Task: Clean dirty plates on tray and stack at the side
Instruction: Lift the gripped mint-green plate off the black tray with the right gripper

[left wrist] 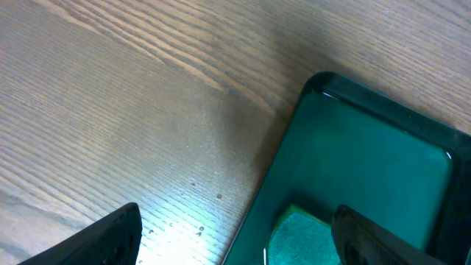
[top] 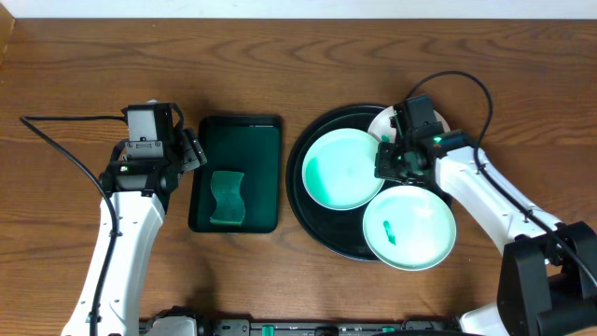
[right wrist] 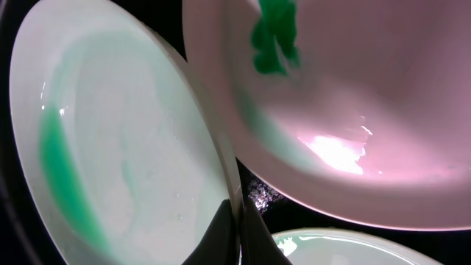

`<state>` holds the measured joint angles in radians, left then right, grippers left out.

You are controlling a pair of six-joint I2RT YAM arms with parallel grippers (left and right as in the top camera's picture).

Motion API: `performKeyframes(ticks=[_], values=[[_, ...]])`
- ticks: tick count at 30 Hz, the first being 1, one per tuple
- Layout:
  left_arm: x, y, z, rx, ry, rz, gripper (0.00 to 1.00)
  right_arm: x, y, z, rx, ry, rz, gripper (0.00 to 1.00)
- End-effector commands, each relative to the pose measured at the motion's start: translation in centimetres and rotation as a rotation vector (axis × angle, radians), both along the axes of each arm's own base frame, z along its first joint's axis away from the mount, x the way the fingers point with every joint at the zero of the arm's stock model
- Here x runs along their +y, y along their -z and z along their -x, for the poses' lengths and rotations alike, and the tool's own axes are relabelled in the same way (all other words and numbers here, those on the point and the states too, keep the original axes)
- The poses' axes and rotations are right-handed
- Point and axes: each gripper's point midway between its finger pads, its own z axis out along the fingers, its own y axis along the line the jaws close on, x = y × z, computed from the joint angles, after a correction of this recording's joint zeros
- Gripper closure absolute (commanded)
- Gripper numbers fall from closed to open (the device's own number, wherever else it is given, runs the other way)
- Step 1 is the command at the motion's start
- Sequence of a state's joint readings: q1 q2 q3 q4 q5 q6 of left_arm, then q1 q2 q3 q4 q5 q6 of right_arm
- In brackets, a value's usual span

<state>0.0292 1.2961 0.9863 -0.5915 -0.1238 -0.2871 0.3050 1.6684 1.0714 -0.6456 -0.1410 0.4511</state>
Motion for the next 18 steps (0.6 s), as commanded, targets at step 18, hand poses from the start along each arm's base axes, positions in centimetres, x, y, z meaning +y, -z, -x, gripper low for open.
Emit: performKeyframes(ticks=[18], values=[[0.4, -0.6, -0.2, -0.012, -0.009, -0.019, 0.17, 2.0, -7.0, -1.9, -0.04, -0.025, -0.147, 0.99]])
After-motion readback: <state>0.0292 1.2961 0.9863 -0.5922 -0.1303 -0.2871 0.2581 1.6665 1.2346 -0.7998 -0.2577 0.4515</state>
